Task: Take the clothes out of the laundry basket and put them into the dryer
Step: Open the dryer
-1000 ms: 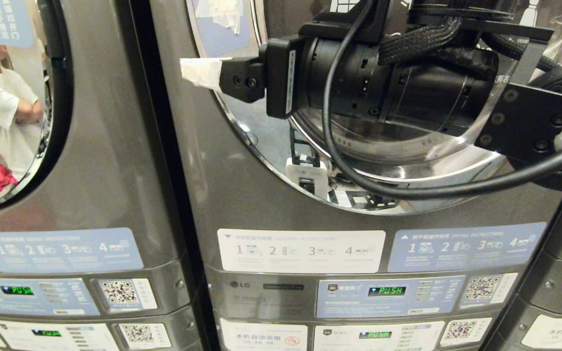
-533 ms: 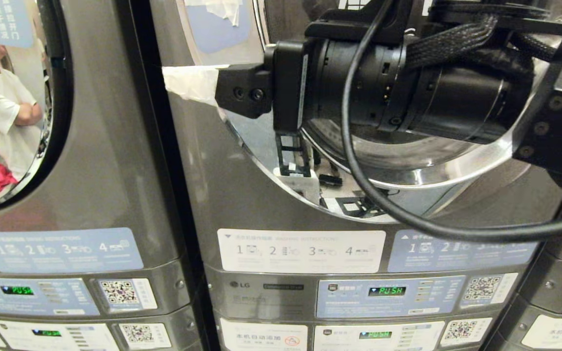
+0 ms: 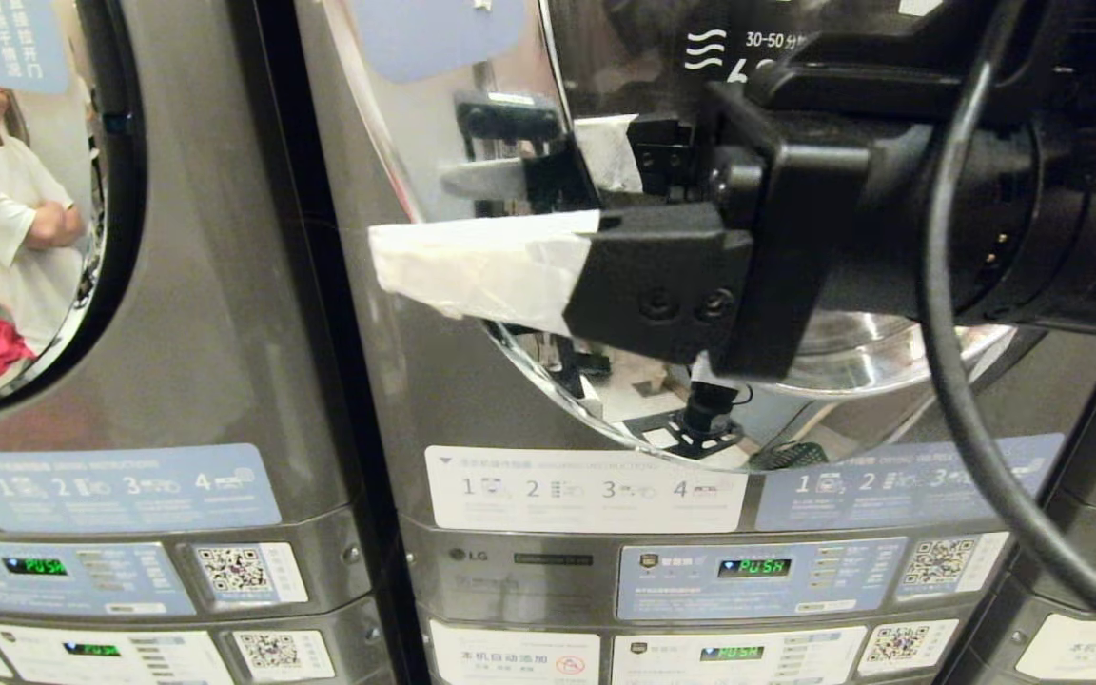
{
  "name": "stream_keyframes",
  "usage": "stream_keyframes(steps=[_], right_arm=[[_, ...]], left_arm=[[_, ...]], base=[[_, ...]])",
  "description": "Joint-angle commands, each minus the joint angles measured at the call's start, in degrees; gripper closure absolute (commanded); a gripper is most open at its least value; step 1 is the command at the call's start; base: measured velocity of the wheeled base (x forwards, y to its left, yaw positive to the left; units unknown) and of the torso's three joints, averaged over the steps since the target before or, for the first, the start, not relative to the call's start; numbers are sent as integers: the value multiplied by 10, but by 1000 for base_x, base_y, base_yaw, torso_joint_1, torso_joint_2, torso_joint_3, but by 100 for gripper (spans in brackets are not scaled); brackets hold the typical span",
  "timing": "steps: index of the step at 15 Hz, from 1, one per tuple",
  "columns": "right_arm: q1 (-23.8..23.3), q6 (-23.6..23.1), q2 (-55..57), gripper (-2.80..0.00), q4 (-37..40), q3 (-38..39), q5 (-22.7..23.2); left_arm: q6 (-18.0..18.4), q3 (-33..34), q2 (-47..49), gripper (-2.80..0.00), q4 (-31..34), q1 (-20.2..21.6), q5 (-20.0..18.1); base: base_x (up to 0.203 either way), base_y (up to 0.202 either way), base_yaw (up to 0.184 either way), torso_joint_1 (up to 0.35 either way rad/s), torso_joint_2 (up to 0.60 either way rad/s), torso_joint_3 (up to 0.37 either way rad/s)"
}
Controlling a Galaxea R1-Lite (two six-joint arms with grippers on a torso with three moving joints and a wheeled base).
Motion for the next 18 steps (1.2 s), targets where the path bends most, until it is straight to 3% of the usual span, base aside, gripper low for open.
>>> stream_keyframes(steps=[1,10,18], right_arm=[[0,-1,-36,-280,-2,21,14],[2,-16,-143,-280,49,109,76],[2,-16,-201,-280,79,143,73]], left_arm=[[0,0,0,0,0,1,0],[0,0,0,0,0,1,0],[0,0,0,0,0,0,0]], base=[[0,0,0,0,0,0],[0,0,0,0,0,0],[0,0,0,0,0,0]])
